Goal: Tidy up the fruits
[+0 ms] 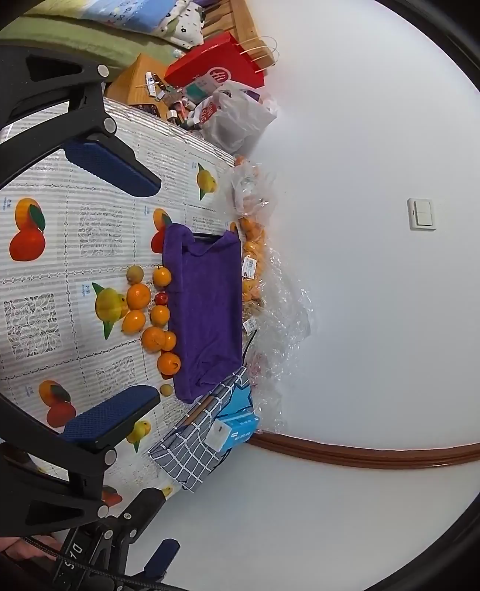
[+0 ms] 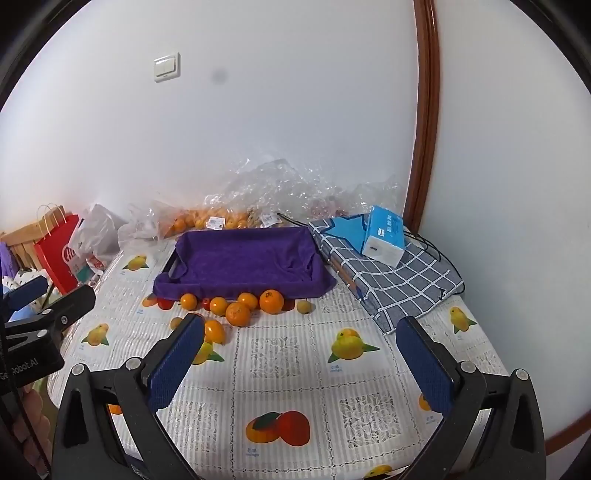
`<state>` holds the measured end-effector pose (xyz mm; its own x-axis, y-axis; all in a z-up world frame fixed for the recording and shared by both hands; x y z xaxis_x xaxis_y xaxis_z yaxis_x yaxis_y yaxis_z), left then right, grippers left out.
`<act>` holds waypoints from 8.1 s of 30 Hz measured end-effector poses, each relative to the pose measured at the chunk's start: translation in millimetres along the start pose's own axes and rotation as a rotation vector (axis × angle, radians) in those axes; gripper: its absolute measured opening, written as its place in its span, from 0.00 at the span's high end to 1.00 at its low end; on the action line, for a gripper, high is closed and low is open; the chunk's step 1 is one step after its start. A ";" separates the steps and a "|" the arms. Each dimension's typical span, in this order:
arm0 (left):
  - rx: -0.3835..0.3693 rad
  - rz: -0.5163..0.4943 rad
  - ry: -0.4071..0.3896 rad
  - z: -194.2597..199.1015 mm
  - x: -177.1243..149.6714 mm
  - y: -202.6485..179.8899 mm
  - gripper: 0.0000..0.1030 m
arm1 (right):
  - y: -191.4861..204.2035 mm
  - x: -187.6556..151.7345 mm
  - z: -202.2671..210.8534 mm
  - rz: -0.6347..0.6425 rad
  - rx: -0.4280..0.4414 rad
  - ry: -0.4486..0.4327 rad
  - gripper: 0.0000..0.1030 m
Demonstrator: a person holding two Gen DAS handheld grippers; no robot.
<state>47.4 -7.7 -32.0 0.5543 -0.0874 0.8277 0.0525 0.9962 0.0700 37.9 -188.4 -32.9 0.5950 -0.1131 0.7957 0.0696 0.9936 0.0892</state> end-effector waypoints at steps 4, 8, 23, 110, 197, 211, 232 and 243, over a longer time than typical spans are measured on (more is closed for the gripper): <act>-0.002 -0.003 0.002 1.1 2.3 -1.1 0.00 | -0.5 0.6 1.1 -0.003 0.002 0.002 0.00; -0.003 -0.003 0.006 0.5 5.1 -1.5 0.00 | -1.5 0.9 2.8 -0.002 0.001 -0.001 0.00; 0.003 0.000 0.006 0.8 6.3 -0.2 0.00 | 2.6 1.6 3.6 -0.001 -0.001 -0.006 0.00; -0.004 0.070 0.195 -144.5 -67.1 65.0 0.13 | -18.8 -56.3 -145.9 0.073 -0.022 0.121 0.02; -0.361 0.152 0.110 -228.8 -82.5 51.9 0.75 | -18.7 -77.1 -238.5 -0.022 0.090 0.185 0.74; -0.246 0.165 -0.019 -202.1 -21.8 72.9 0.75 | 4.7 -35.7 -220.7 0.010 0.080 0.122 0.74; -0.220 0.223 -0.079 -291.4 24.3 69.0 0.75 | 62.9 49.8 -289.8 0.003 0.130 0.028 0.74; -0.229 0.236 -0.022 -321.3 6.1 68.8 0.75 | 49.2 24.1 -330.1 0.004 0.096 0.107 0.74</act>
<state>321.3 58.9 -201.0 0.5558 0.1482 0.8180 0.1112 0.9619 -0.2499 320.0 -143.0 -207.1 0.6777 -0.1039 0.7280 -0.0068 0.9890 0.1476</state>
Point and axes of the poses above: each gripper's, at about its wrist camera, not at the fingertips, and z roughly against the way its jaws point, y to its left, x to its top, the point moved 7 cm from there along -z, roughly the way its jaws point, and after that the axes turned 7 degrees about -z, right-handed, at the moved point
